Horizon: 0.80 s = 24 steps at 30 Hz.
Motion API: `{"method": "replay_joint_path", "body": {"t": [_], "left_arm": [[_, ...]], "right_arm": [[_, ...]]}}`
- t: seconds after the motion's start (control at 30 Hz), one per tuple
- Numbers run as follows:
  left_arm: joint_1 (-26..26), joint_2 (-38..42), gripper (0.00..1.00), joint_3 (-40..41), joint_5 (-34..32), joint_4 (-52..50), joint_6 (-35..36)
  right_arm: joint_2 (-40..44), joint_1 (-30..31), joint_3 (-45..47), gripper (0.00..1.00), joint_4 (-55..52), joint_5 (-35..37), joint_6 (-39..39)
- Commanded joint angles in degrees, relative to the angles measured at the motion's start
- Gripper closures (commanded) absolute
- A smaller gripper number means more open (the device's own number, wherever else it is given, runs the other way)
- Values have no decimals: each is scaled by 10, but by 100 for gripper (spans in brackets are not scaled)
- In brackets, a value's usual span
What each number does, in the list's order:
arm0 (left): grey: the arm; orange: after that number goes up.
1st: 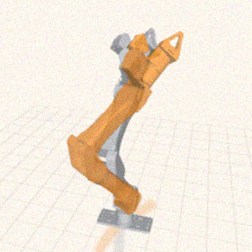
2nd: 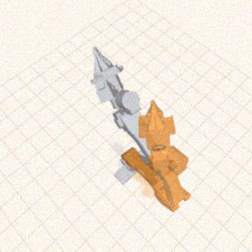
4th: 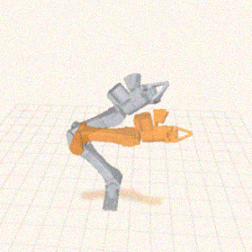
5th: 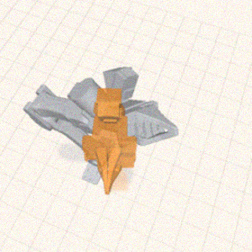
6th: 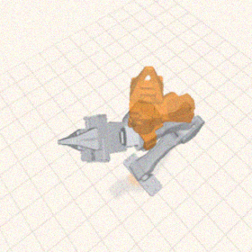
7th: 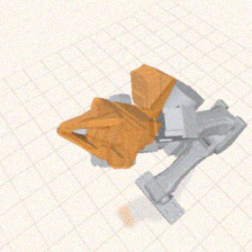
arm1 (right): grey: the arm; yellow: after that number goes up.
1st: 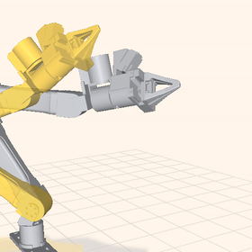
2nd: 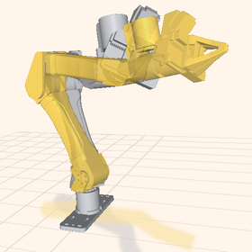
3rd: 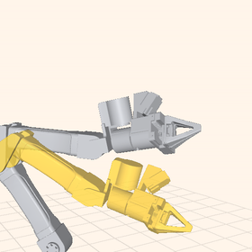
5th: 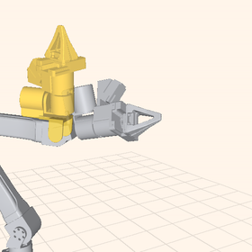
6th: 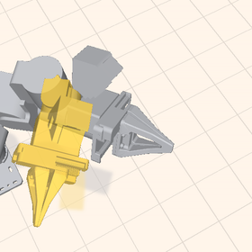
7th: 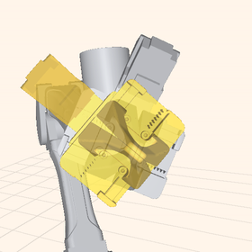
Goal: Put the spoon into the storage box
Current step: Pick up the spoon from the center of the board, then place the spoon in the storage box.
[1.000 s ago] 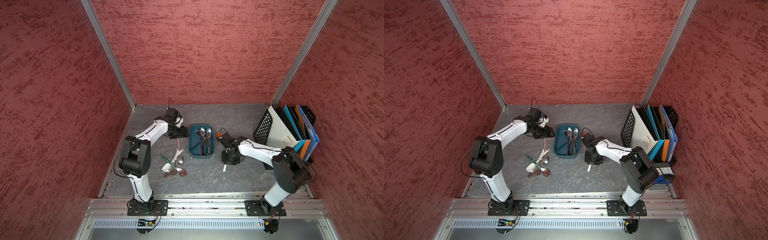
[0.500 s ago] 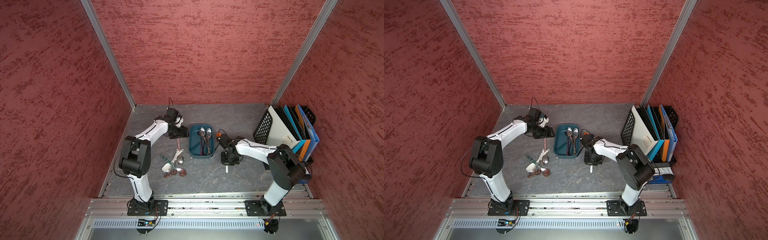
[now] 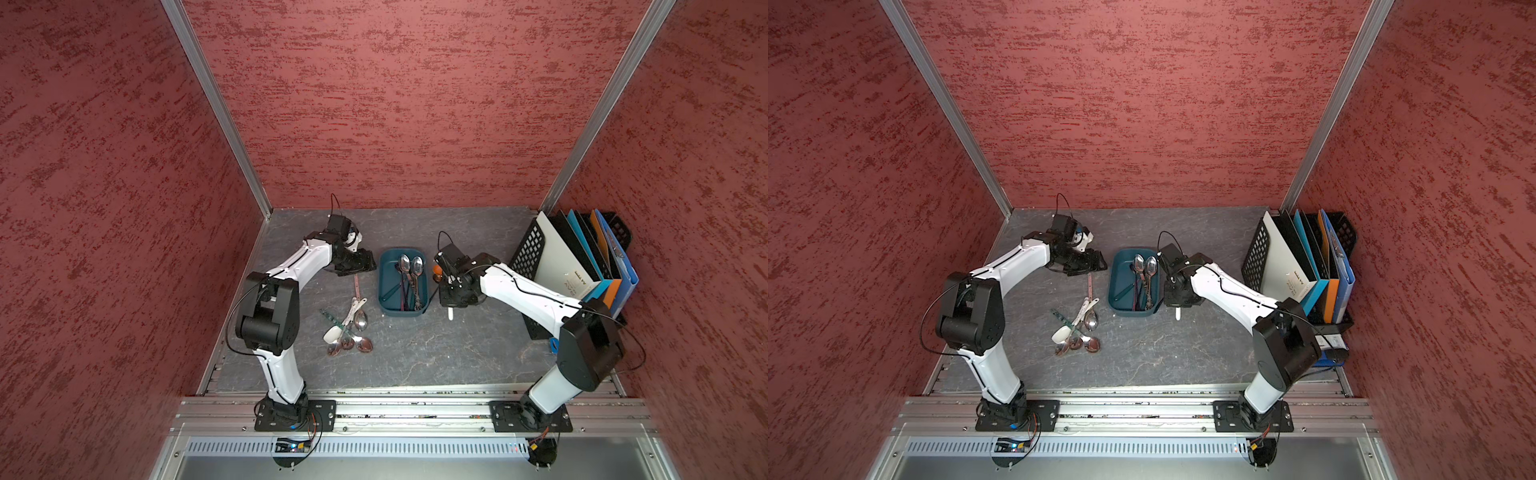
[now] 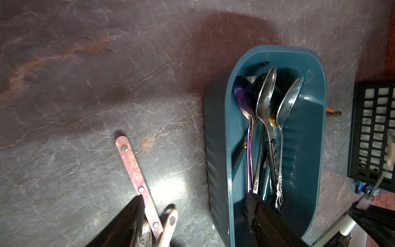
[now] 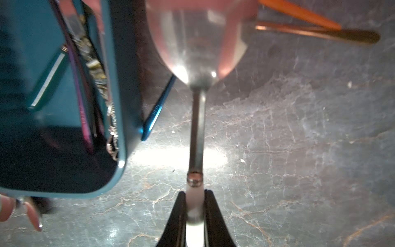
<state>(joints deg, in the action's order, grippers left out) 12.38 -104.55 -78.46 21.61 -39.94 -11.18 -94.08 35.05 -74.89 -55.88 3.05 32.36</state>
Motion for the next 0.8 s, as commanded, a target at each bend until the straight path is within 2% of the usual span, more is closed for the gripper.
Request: {"method": "replay_joint_path", "body": {"t": [0.0, 0.13, 0.3, 0.63, 0.77], "left_arm": [[-11, 23, 22, 15, 18, 24, -21], [-18, 35, 22, 29, 24, 32, -34], [-24, 57, 22, 51, 17, 31, -42], [-36, 76, 22, 67, 9, 23, -37], [-36, 69, 22, 61, 11, 20, -31]], "right_arm": [[-31, 1, -70, 99, -13, -2, -32], [-112, 3, -175, 99, -24, -55, -51], [-194, 6, -253, 98, -22, -101, -60], [-281, 22, -279, 97, -21, -142, -53], [-297, 22, -274, 96, -27, -124, -51]]}}
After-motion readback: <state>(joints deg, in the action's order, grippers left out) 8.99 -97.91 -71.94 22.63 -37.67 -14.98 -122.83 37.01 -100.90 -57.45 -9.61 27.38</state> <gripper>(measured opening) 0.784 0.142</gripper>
